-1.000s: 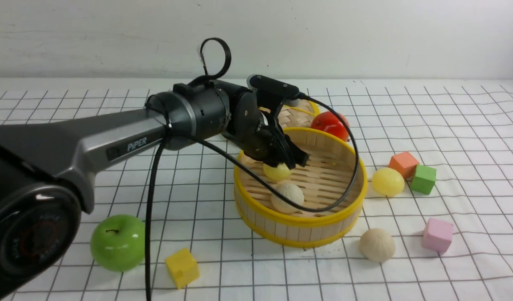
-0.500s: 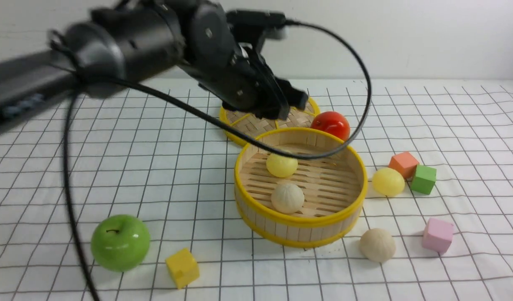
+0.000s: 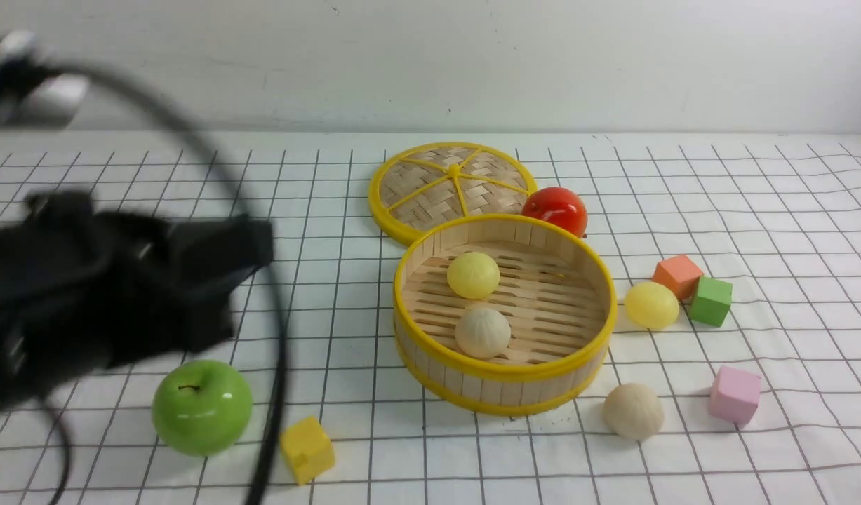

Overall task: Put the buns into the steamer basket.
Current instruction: Use the right arm to grab a steamed stuffed bun

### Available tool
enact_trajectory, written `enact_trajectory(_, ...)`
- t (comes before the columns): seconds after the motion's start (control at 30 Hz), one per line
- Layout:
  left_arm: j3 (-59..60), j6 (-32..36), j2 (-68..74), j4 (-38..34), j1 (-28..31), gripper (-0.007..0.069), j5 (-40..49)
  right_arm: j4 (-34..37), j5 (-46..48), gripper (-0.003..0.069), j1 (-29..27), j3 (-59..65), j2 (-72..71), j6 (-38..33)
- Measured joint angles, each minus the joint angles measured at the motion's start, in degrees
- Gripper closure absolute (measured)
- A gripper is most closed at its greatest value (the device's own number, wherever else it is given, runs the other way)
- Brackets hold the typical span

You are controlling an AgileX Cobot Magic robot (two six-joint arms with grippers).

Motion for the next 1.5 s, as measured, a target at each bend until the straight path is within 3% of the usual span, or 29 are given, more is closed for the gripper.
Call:
enact_trajectory(0.17,14.99,0.0,-15.83,-0.55,0.0,0.0638,-4.83,0.66,-0.51,0.0418,0.0,0.05,0.0,0.65)
enact_trajectory(0.27,17.17,0.0,-19.54,-0.62,0.0,0.0638,-5.09,6.1,-1.83,0.0418,0.0,0.35,0.0,4.59)
enact_trajectory(0.37,19.6,0.0,-24.93,-0.75,0.0,0.0638,-5.01,21.36,-5.4,0.0418,0.0,0.72,0.0,13.09)
enact_trajectory(0.43,20.54,0.0,-27.57,-0.75,0.0,0.0638,-4.27,27.79,-7.82,0.0419,0.0,0.72,0.0,15.52)
enact_trajectory(0.57,22.02,0.0,-29.18,-0.75,0.0,0.0638,-2.47,32.37,-7.44,0.0442,0.5,-0.57,0.0,14.69)
enact_trajectory(0.63,23.46,0.0,-29.18,-0.75,0.0,0.0638,-0.75,33.02,0.21,0.0483,2.09,-6.81,2.78,10.19)
enact_trajectory(0.7,24.19,0.0,-29.18,-0.75,0.0,0.0638,0.05,32.32,4.98,0.051,2.8,-11.1,6.43,6.52)
enact_trajectory(0.8,24.95,0.0,-29.18,-0.75,0.0,0.0638,2.68,26.57,22.27,0.0575,3.44,-25.55,23.61,-3.51)
enact_trajectory(0.93,24.99,0.0,-29.18,-0.75,0.0,0.0638,4.79,18.36,33.77,0.062,4.33,-37.77,43.7,-7.95)
enact_trajectory(1.17,24.99,0.0,-29.18,-0.75,0.0,0.0638,6.27,7.56,33.23,0.064,19.2,-51.62,70.25,-2.76)
enact_trajectory(1.27,24.99,0.0,-29.18,-0.75,0.0,0.0638,6.41,-0.04,31.72,0.0619,26.79,-58.22,80.96,3.42)
enact_trajectory(1.47,24.99,0.0,-29.18,-0.75,0.0,0.0638,6.37,-6.17,30.16,0.054,29.9,-66.74,92.81,8.76)
enact_trajectory(1.5,24.99,0.0,-29.18,-0.75,0.0,0.0638,6.37,-6.73,30.02,0.0495,29.68,-68.47,96.31,9.05)
